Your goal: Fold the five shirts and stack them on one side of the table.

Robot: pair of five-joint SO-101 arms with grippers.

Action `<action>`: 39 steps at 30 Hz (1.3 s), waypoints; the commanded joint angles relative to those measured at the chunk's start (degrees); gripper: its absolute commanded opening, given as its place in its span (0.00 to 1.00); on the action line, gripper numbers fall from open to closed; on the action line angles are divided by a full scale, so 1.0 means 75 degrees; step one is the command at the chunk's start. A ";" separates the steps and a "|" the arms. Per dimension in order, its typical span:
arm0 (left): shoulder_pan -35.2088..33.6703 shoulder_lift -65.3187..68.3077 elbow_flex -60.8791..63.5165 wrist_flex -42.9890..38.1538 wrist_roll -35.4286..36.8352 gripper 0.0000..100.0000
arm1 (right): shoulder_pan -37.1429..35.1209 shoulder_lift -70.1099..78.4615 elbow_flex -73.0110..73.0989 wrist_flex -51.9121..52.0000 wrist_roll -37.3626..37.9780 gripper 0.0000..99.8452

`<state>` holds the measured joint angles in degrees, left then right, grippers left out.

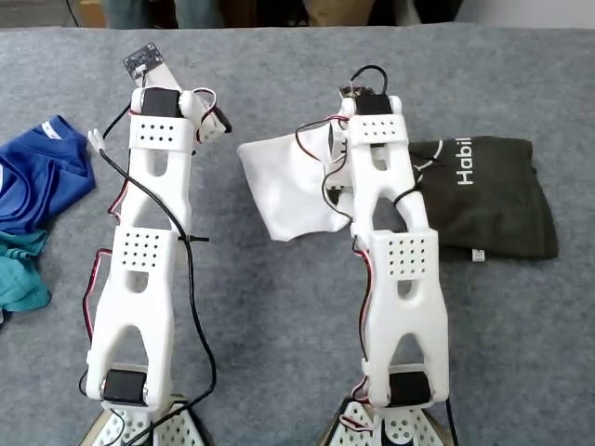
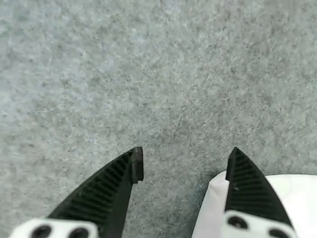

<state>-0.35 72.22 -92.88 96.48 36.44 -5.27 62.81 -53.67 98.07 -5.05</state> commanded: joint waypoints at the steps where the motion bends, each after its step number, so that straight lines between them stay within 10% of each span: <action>1: 0.0018 -0.0656 -0.0358 0.0000 0.0129 0.29 | 0.0000 0.0545 0.0064 -0.0012 -0.0059 0.01; 39: 0.1014 0.0387 0.0311 -0.0668 -0.2028 0.30 | 0.0141 0.0545 0.0064 0.0152 -0.0750 0.01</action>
<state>7.12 76.00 -88.40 91.91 21.85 -4.57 62.81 -53.67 98.77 -10.07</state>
